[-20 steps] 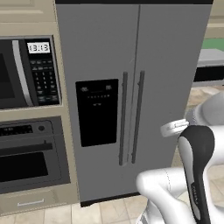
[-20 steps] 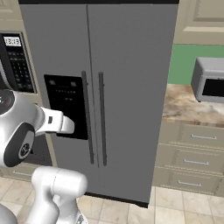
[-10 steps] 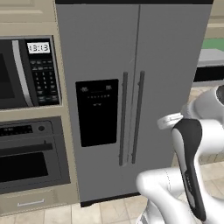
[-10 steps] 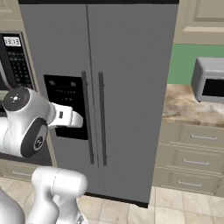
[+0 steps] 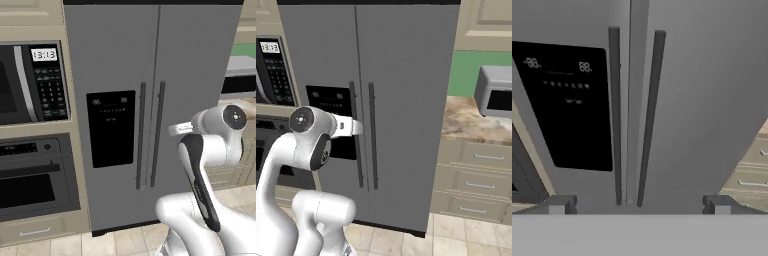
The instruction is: Take the cake and cupcake from the fridge and place them on the empty tray on the dining counter.
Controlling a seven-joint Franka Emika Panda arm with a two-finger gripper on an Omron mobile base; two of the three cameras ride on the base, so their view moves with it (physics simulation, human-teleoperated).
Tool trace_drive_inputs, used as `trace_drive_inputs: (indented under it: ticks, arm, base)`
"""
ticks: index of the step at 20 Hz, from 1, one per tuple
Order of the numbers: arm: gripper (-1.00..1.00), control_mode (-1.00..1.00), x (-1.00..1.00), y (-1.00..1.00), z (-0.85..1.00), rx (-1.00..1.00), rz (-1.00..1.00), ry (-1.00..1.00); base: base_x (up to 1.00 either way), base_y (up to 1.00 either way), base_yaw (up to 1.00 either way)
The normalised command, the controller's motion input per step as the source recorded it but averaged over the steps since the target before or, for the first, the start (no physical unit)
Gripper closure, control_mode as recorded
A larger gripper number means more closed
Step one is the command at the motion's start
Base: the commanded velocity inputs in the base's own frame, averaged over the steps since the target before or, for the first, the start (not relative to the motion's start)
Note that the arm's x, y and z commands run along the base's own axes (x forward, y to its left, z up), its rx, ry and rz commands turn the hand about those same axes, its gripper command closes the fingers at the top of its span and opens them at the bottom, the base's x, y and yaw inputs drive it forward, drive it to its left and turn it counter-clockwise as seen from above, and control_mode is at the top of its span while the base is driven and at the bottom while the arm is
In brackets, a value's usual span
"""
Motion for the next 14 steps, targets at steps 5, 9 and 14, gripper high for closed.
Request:
trace_drive_inputs:
  ticks: [5, 9, 14]
  arm:
    - [-1.00, -1.00, 0.83, -0.02, -0.22, 0.00, 0.00, -0.22]
    - [-1.00, -1.00, 0.84, -0.21, -0.09, 0.00, 0.00, -0.11]
    - [-1.00, -1.00, 0.82, -0.18, 0.00, 0.00, 0.00, -0.05]
  base:
    - [0.00, 0.00, 0.00]
    - [0.00, 0.00, 0.00]
    - [0.00, 0.00, 0.00]
